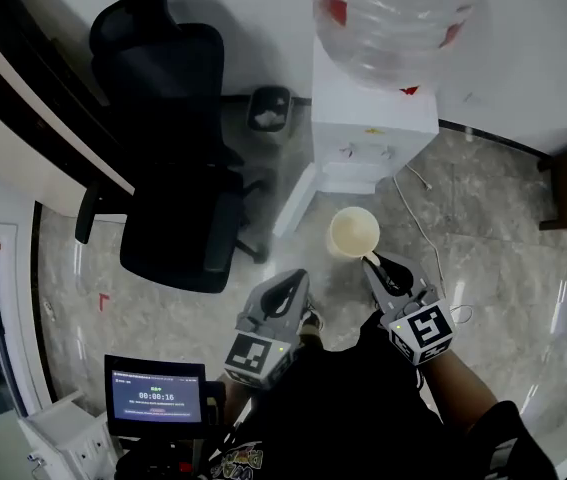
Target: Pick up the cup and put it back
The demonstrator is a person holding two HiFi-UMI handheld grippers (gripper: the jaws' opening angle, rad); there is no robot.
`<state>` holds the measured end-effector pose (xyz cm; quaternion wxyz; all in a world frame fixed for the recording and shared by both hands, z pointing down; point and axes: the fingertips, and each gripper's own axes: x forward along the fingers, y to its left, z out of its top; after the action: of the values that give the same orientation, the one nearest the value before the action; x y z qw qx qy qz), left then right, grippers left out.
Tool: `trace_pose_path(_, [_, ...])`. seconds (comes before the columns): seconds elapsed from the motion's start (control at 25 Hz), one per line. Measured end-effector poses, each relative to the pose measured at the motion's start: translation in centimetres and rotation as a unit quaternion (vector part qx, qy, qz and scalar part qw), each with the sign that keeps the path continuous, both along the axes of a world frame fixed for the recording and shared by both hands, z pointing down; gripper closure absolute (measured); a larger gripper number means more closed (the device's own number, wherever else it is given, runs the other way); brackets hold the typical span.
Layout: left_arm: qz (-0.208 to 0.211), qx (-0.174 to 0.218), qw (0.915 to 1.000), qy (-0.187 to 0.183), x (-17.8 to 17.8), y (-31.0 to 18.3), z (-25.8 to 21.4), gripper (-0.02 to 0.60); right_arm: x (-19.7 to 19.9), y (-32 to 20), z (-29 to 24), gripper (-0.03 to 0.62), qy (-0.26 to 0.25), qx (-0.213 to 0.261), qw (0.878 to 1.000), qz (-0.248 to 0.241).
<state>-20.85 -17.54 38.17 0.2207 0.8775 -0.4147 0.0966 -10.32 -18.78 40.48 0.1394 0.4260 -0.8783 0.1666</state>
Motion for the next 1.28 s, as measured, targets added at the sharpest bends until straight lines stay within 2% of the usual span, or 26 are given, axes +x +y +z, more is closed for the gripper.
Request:
trace_pose_path(0.16, [0.047, -0.002, 0.9989, 0.002, 1.9, 1.5, 1.2, 0.577, 0.9, 1.9, 2.4, 0.545, 0.012, -0.017, 0.999, 0.025])
trace_pose_path(0.28, [0.061, 0.012, 0.998, -0.009, 3.7, 1.9, 2.1, 0.577, 1.8, 1.9, 4.0, 0.545, 0.016, -0.027, 0.999, 0.024])
trace_pose_path(0.52, [0.071, 0.006, 0.9973, -0.018, 7.4, 2.9, 6.3, 0.577, 4.9, 0.1, 10.5, 0.545, 0.026, -0.028, 0.999, -0.009])
trace_pose_path(0.68, [0.09, -0.004, 0.994, -0.062, 10.2, 5.2, 10.6, 0.577, 5.6, -0.9, 16.3, 0.545, 0.023, -0.053, 0.997, -0.056])
trace_pose_path(0.76, [0.098, -0.011, 0.9924, -0.073, 11.5, 6.0, 13.2, 0.577, 5.9, -1.6, 19.8, 0.545, 0.022, -0.054, 0.996, -0.071])
trace_pose_path(0.92, [0.13, 0.016, 0.9877, -0.086, 13.7, 5.6, 19.2, 0.577, 5.9, -2.5, 27.3, 0.545, 0.034, -0.071, 0.994, -0.082])
trace_pose_path(1.08, [0.161, 0.06, 0.9842, -0.044, 16.5, 1.9, 26.0, 0.577, 6.9, -5.2, 36.7, 0.545, 0.046, -0.079, 0.994, -0.052])
trace_pose_path(1.28, [0.134, 0.057, 0.9893, 0.004, 16.7, -2.2, 35.2, 0.577, 7.2, -12.0, 48.0, 0.546, 0.041, -0.061, 0.997, 0.01])
